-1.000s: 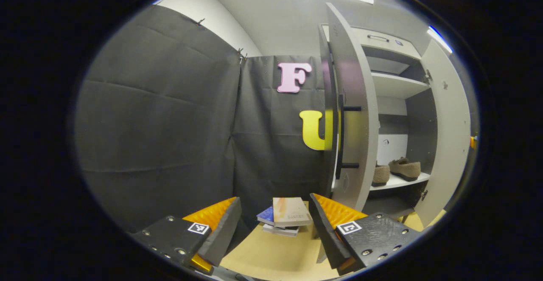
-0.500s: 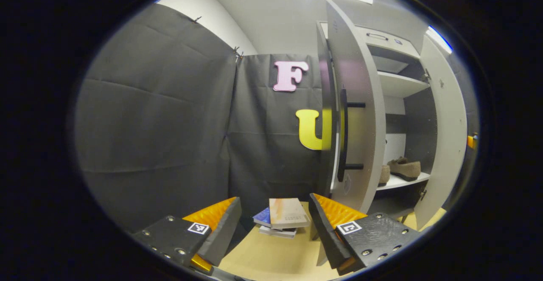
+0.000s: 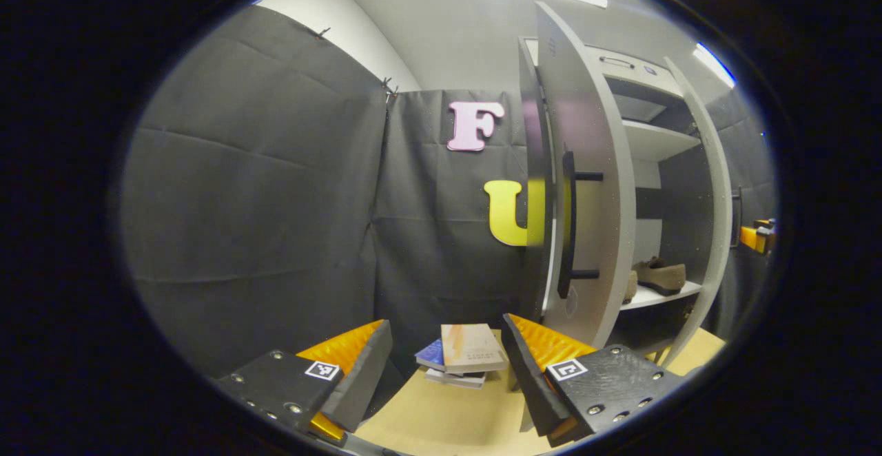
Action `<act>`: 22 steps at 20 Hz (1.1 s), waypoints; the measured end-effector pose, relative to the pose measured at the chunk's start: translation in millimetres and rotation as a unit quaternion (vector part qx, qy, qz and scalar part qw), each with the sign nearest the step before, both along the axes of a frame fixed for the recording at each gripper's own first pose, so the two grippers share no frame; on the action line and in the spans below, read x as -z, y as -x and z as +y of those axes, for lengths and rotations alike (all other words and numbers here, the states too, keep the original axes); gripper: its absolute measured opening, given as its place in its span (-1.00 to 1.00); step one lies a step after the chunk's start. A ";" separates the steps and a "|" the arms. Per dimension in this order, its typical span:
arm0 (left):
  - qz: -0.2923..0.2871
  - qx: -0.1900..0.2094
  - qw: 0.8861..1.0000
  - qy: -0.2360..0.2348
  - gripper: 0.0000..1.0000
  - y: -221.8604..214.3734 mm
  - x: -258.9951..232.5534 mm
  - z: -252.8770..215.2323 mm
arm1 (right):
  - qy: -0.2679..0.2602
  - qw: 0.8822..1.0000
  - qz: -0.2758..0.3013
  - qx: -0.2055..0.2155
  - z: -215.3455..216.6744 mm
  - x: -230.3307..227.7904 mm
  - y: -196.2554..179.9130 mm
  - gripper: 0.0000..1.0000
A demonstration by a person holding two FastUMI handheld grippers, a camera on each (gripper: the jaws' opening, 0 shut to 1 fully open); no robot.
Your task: Grab one shoe with the right hand and put it into the shoe cabinet, grab the other shoe with the left hand and put it into the shoe cabinet; then close the right door with the right hand and the left door with the left hand.
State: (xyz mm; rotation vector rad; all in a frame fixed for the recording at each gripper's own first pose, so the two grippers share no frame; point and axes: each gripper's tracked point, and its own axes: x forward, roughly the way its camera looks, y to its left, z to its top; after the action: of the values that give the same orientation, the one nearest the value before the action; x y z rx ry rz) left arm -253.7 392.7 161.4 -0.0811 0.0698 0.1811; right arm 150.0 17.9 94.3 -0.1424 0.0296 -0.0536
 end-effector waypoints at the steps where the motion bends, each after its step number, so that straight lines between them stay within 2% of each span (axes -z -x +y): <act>1: 0.001 0.001 1.000 0.001 0.92 -1.2 -0.8 0.9 | 0.002 1.000 0.003 0.001 -0.3 2.6 -1.1 0.95; 6: 0.000 0.003 1.000 0.009 0.92 -18.4 -13.0 9.2 | -0.015 1.000 0.008 0.017 -14.6 9.2 3.2 0.95; 8: -0.007 0.010 1.000 0.013 0.84 -28.7 -24.6 4.3 | -0.027 0.999 0.012 0.024 -30.0 10.6 16.6 0.95; 9: -0.011 0.014 1.000 0.016 0.92 -35.0 -31.4 0.4 | -0.033 0.999 0.013 0.030 -38.1 12.3 19.0 0.95; 15: -0.023 0.027 0.999 0.014 0.92 -59.6 -46.6 -28.6 | -0.049 0.996 0.025 0.068 -92.2 28.8 39.4 0.96; 17: -0.026 0.016 0.999 -0.009 0.90 -57.5 -50.7 -28.6 | -0.056 0.995 0.028 0.079 -109.7 33.3 44.3 0.94; 22: -0.020 0.007 0.999 -0.049 0.90 -52.9 -55.3 -42.5 | -0.074 0.994 0.041 0.067 -122.7 44.5 44.5 0.86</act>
State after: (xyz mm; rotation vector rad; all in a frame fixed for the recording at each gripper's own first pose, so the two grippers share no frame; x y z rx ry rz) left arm -200.9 350.2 216.7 0.0136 0.0225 0.1685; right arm 105.4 -104.8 49.8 0.0056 0.1241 -0.1802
